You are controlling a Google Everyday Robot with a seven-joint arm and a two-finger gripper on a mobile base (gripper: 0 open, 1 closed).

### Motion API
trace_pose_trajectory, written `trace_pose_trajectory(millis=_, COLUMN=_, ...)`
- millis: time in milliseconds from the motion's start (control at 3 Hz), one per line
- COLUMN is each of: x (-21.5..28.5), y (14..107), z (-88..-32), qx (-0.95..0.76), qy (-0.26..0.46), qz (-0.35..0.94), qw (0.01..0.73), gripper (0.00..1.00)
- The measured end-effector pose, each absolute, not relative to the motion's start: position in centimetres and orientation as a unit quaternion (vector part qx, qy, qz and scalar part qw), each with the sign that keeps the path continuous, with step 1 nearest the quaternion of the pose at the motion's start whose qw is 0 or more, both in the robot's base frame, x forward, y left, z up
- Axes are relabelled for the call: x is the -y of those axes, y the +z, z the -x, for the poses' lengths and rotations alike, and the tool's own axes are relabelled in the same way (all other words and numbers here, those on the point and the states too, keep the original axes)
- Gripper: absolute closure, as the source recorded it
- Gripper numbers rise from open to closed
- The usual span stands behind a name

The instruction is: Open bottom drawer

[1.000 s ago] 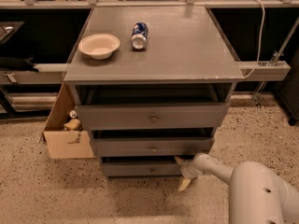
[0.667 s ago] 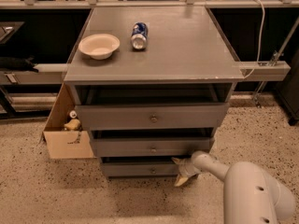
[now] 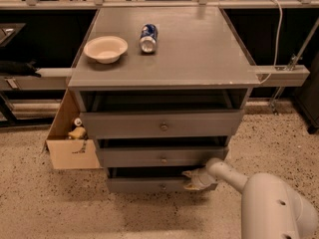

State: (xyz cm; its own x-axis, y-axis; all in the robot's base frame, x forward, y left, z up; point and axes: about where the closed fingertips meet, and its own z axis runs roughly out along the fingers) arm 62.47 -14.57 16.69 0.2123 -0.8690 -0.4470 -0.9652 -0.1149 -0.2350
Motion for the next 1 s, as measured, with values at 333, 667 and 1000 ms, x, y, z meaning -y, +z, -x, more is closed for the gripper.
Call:
trace_pose_trajectory(millis=333, x=14.64, y=17.42, z=-62.1, qx=-0.618, qy=0.105, qz=0.742, qw=0.239, gripper=0.89)
trace_pose_trajectory(millis=667, x=14.64, y=17.76, z=-62.1, qx=-0.618, qy=0.105, qz=0.742, qw=0.239, gripper=0.97)
trace_pose_trajectory(millis=1000, x=14.64, y=17.76, z=-62.1, qx=-0.618, qy=0.105, qz=0.742, qw=0.239, gripper=0.73)
